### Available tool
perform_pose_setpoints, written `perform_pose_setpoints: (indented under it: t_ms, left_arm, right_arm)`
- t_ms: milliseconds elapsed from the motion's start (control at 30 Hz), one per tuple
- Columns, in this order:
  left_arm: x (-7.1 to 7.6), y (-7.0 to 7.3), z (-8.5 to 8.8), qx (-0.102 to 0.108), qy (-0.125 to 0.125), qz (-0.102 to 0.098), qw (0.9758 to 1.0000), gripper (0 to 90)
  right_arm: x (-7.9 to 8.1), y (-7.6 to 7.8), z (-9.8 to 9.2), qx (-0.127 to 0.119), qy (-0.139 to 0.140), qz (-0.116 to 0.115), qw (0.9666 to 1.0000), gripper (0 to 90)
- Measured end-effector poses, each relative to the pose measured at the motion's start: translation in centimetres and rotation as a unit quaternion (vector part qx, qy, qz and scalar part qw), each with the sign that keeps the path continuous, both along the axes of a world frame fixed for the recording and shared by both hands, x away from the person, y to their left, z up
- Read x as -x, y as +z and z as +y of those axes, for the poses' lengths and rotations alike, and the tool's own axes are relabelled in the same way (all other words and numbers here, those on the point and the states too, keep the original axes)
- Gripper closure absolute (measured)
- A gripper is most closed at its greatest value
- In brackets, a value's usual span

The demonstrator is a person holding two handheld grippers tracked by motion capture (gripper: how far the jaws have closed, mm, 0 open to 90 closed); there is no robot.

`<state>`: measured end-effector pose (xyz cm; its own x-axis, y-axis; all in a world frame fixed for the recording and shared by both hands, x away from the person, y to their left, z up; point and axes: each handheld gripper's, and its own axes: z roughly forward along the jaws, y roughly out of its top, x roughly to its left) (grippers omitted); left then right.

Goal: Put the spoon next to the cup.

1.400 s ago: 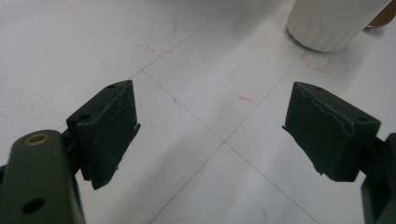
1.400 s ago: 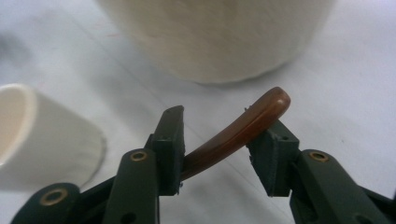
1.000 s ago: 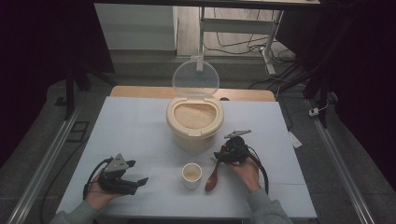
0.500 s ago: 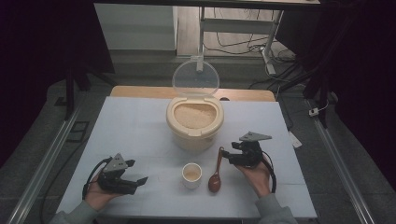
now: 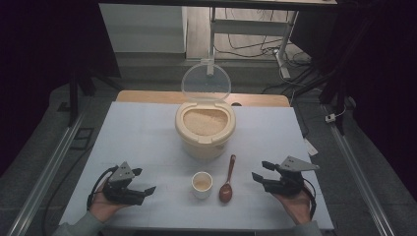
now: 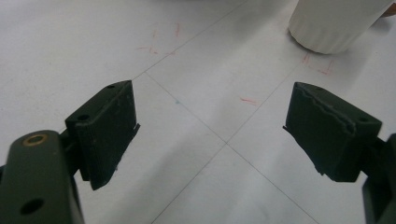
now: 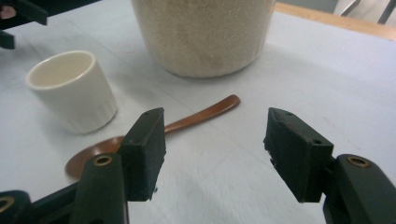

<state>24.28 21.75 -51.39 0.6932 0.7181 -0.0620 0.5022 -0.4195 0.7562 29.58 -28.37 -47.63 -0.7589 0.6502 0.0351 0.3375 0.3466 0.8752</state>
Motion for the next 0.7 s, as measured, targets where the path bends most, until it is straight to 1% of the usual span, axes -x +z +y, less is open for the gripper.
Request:
perform_pose_setpoints:
  t_ms: [67, 167, 233, 300, 433, 467, 533, 700]
  left_arm:
    - [0.0, 0.0, 0.1, 0.002, 0.001, 0.000, 1.0000, 16.0]
    - [0.0, 0.0, 0.1, 0.002, 0.004, -0.001, 1.0000, 15.7]
    - [0.0, 0.0, 0.1, 0.003, 0.004, -0.003, 1.0000, 15.7]
    - [0.0, 0.0, 0.1, 0.004, 0.004, -0.003, 1.0000, 15.6]
    - [0.0, 0.0, 0.2, 0.004, 0.005, -0.003, 1.0000, 15.6]
    - [0.0, 0.0, 0.2, 0.004, 0.005, -0.003, 1.0000, 15.5]
    - [0.1, 0.0, 0.2, 0.004, 0.005, -0.004, 1.0000, 15.5]
    - [0.1, 0.0, 0.1, 0.003, 0.005, -0.004, 1.0000, 15.3]
  right_arm:
    - [0.6, -0.1, -0.7, 0.008, -0.003, -0.007, 0.9999, 38.1]
    - [1.0, -0.7, -1.5, 0.020, -0.010, -0.008, 0.9997, 37.6]
    - [1.2, -1.1, -1.9, 0.031, -0.013, -0.002, 0.9994, 37.6]
    - [1.1, -1.4, -2.0, 0.037, -0.014, 0.001, 0.9992, 37.4]
    - [1.1, -1.5, -2.0, 0.035, -0.017, -0.003, 0.9992, 37.5]
    - [1.1, -1.5, -2.0, 0.040, -0.017, -0.002, 0.9990, 37.5]
    - [1.1, -1.5, -1.9, 0.042, -0.017, -0.003, 0.9990, 37.5]
    - [1.0, -1.5, -1.9, 0.038, -0.015, -0.004, 0.9992, 37.4]
